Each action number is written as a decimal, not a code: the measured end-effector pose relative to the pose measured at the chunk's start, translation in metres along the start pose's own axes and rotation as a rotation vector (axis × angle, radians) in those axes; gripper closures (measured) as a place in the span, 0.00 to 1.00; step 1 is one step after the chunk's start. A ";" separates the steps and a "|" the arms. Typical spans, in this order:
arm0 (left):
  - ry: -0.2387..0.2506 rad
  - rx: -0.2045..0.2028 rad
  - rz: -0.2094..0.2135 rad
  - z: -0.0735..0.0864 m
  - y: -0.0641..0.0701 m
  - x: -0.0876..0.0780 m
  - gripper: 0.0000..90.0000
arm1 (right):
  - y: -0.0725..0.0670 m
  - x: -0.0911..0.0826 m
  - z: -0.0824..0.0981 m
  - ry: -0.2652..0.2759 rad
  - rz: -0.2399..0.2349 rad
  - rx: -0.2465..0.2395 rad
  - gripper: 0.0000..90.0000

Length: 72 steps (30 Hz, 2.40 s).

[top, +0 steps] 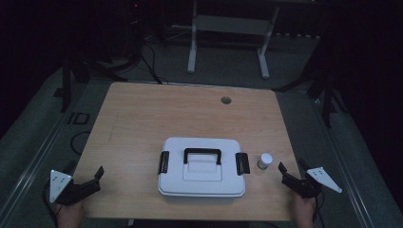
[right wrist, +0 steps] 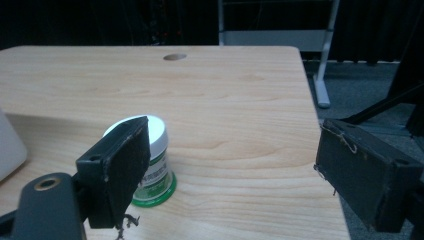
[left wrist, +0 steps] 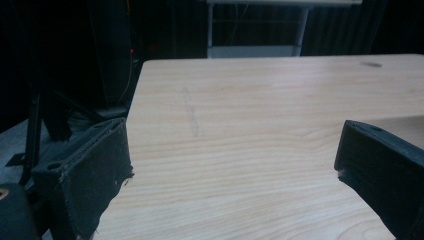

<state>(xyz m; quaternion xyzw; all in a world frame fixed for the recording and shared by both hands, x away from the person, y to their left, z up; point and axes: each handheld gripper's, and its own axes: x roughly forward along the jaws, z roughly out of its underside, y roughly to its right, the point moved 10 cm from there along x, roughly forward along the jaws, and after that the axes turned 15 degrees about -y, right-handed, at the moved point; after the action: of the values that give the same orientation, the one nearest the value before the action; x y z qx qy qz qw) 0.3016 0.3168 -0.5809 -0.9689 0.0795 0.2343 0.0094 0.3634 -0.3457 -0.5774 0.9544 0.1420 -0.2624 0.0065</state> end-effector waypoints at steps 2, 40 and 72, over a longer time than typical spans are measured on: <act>-0.013 -0.013 0.022 0.001 -0.001 0.000 0.01 | -0.002 0.001 0.000 -0.006 0.000 -0.015 0.15; -0.818 0.498 0.248 0.043 -0.004 -0.015 0.01 | -0.005 0.003 0.001 -0.014 0.013 -0.045 0.15; -1.291 0.783 0.318 0.048 0.006 -0.038 0.01 | -0.005 0.000 -0.001 0.004 -0.012 -0.027 0.15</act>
<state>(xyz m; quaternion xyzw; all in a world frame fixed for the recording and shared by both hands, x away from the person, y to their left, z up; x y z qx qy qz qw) 0.2461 0.3188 -0.6060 -0.5429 0.2735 0.7065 0.3624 0.3623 -0.3407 -0.5761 0.9539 0.1515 -0.2584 0.0174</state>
